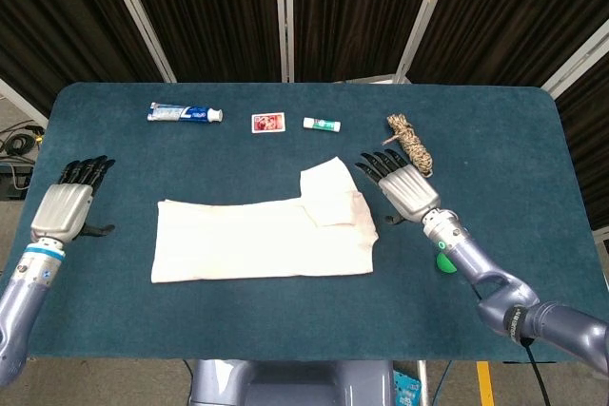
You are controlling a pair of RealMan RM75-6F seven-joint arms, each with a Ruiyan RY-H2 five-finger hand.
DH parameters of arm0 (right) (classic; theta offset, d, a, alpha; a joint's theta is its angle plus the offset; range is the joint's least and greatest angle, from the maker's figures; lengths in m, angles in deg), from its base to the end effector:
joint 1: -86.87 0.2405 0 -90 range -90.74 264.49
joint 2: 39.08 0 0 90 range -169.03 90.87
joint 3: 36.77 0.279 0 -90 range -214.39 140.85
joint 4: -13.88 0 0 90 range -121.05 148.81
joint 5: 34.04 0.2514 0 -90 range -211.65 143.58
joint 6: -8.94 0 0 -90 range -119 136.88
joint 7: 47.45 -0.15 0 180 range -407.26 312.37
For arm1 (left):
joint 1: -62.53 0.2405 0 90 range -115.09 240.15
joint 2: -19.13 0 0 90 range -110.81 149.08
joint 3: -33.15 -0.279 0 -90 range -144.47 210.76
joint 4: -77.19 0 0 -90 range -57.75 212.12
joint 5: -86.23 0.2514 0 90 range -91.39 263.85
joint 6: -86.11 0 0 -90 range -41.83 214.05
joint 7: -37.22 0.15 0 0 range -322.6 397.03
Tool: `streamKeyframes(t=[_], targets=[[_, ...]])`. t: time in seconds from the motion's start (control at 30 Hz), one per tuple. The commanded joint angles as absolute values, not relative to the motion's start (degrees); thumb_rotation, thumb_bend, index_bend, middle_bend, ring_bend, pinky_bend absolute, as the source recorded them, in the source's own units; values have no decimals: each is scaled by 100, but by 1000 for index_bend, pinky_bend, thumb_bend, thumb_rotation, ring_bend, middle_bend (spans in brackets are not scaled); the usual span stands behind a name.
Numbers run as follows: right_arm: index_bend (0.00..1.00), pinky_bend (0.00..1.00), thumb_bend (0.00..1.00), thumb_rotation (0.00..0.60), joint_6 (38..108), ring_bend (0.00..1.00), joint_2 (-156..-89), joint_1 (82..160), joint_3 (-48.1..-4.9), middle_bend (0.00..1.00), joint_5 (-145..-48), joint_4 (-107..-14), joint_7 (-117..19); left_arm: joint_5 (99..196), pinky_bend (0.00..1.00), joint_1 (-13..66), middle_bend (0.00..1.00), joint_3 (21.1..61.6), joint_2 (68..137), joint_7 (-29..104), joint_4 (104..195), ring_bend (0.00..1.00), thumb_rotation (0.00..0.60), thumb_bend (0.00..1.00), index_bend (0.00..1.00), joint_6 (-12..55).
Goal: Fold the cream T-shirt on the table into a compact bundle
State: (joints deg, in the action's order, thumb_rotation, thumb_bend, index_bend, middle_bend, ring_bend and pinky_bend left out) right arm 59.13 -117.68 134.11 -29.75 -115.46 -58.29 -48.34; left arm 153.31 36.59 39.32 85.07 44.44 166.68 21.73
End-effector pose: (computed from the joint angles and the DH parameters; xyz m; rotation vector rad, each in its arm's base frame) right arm -0.1966 -0.4378 0.0169 1.9927 -0.7003 0.9005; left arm -0.3158 0.3291 0.1024 -1.5227 -0.9570 -0.7667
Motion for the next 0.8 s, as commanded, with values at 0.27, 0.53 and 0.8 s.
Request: streamKeyframes(t=[0.27, 0.53, 0.8], targets=[[103, 0, 27, 600, 4968, 0, -12383, 14219, -2351, 0, -10839, -4780, -4814, 14970, 0, 4317, 0, 3845, 8391, 5089, 17381, 0, 600, 0, 0, 1267], [242, 0, 188, 600, 4016, 0, -13494, 14952, -2094, 0, -10330, -3002, -4967, 14857, 0, 4301, 0, 3957, 8460, 5061, 17115, 0, 600, 0, 0, 1385], [364, 0, 269, 600, 3335, 0, -14480, 15438, -2046, 0, -10239, -1471, -5342, 14750, 0, 4287, 0, 4032, 8514, 5085, 16956, 0, 600, 0, 0, 1481]])
